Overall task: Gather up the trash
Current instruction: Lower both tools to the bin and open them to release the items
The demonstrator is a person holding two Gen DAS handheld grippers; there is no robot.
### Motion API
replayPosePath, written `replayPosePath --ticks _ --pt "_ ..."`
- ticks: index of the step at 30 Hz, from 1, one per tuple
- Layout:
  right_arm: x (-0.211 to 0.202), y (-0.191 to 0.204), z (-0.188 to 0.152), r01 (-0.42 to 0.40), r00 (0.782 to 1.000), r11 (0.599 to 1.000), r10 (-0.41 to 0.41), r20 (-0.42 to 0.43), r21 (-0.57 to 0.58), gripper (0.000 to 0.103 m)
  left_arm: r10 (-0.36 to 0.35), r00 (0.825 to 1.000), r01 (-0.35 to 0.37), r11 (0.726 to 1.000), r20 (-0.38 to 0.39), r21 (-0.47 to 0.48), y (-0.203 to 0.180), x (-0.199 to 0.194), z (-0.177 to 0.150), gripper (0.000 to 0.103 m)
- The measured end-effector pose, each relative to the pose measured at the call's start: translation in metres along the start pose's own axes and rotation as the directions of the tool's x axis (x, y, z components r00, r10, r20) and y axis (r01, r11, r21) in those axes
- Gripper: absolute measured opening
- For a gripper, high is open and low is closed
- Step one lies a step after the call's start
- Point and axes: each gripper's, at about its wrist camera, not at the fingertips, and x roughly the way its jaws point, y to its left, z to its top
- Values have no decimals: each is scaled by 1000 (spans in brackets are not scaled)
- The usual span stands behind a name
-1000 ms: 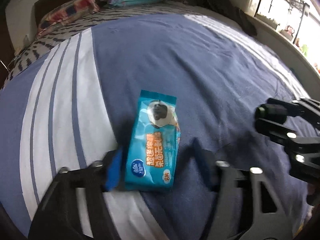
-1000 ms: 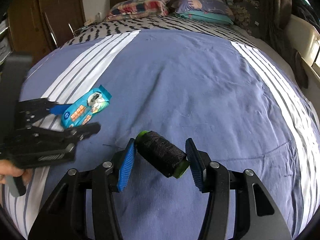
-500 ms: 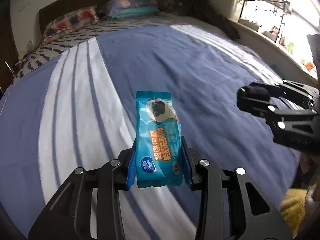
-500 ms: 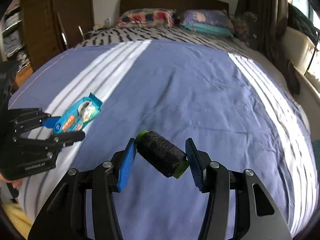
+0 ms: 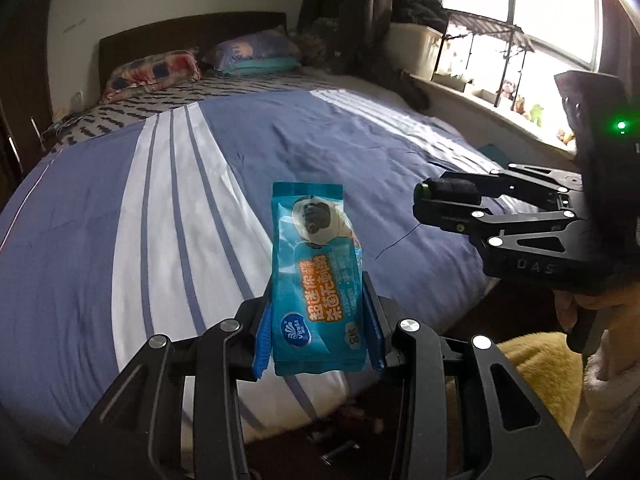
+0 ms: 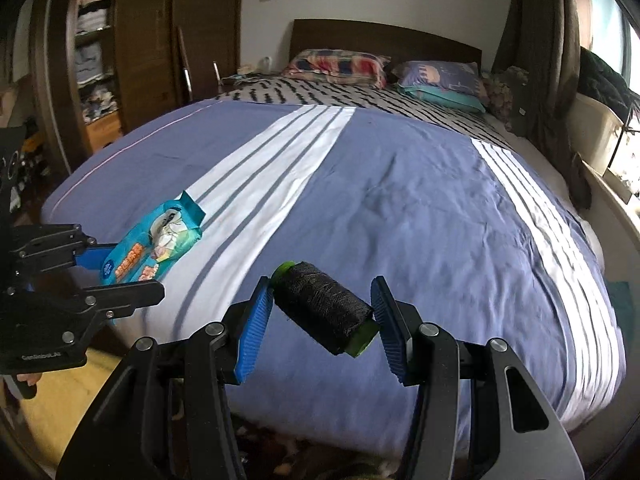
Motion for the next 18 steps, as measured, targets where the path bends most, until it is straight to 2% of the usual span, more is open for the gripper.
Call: replayPosePath --ticks 4,8,12,15,18 --pt "-21 12 -29 -22 1000 1000 22 -2 11 52 -9 1000 9 1000 -5 -5 -16 -19 -36 36" --pt "-31 20 -62 -48 998 998 49 -31 38 52 -44 997 43 999 -57 -20 -27 -18 -74 36" --pt "-26 25 -102 -46 994 996 53 -99 72 52 -48 991 42 998 -126 -55 -32 0 -113 36" --pt "-11 22 -131 -51 983 989 74 -166 137 52 -51 979 35 996 -196 -81 -31 22 -143 36" --pt "8 26 -158 -1 973 991 31 -228 130 52 -54 962 32 996 -267 -86 -32 47 -173 36"
